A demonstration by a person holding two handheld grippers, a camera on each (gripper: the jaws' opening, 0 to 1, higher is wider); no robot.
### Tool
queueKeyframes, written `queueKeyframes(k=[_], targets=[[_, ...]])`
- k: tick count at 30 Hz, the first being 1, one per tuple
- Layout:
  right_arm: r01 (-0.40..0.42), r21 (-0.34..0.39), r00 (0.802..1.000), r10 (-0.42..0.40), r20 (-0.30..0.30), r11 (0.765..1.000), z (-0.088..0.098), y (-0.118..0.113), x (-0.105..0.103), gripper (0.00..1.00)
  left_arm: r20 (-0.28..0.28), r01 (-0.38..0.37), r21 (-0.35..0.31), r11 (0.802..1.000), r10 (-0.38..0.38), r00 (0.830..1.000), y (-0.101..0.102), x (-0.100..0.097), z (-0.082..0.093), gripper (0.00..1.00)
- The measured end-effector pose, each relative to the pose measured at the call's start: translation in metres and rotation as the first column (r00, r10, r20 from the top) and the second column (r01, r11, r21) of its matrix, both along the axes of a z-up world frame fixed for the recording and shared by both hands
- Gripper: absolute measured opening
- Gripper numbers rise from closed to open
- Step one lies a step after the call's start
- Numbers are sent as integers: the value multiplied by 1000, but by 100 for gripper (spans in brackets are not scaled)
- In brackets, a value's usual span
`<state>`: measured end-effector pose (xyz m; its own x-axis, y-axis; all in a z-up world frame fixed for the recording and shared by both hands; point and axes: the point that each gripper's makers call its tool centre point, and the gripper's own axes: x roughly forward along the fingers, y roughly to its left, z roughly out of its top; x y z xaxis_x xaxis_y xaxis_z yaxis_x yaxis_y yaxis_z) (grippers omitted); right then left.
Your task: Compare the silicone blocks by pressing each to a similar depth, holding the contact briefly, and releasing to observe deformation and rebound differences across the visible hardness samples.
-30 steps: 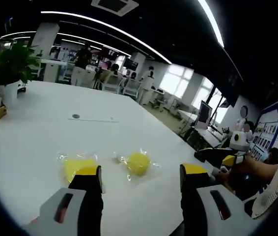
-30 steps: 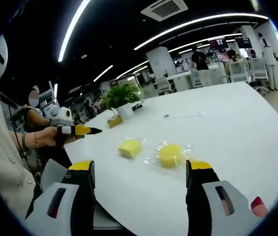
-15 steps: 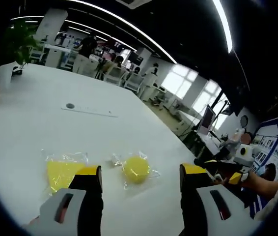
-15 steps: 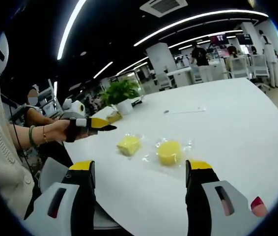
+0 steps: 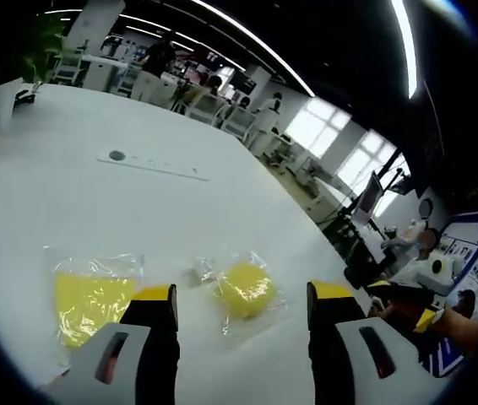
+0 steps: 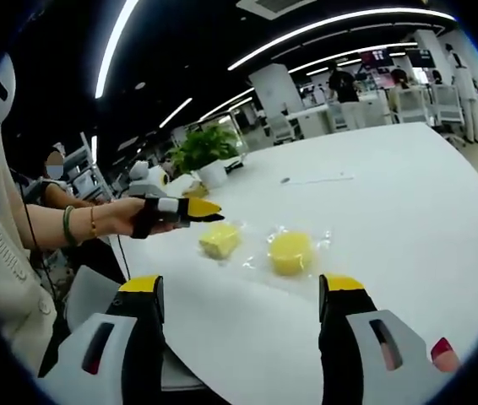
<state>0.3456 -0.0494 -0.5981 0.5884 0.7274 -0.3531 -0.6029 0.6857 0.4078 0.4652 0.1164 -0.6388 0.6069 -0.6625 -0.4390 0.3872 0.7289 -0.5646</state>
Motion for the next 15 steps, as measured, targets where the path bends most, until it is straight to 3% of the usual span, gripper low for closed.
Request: queueKeyframes(k=[8, 15], targets=[[-7, -4, 1000, 7, -23, 1000, -9, 5, 1, 69, -45, -21, -8, 1000, 20, 999, 0, 12, -20, 61], [-4, -3, 999, 3, -52, 1000, -19, 4, 2, 69, -82, -18, -17, 1000, 17, 996, -12, 21, -36, 60]])
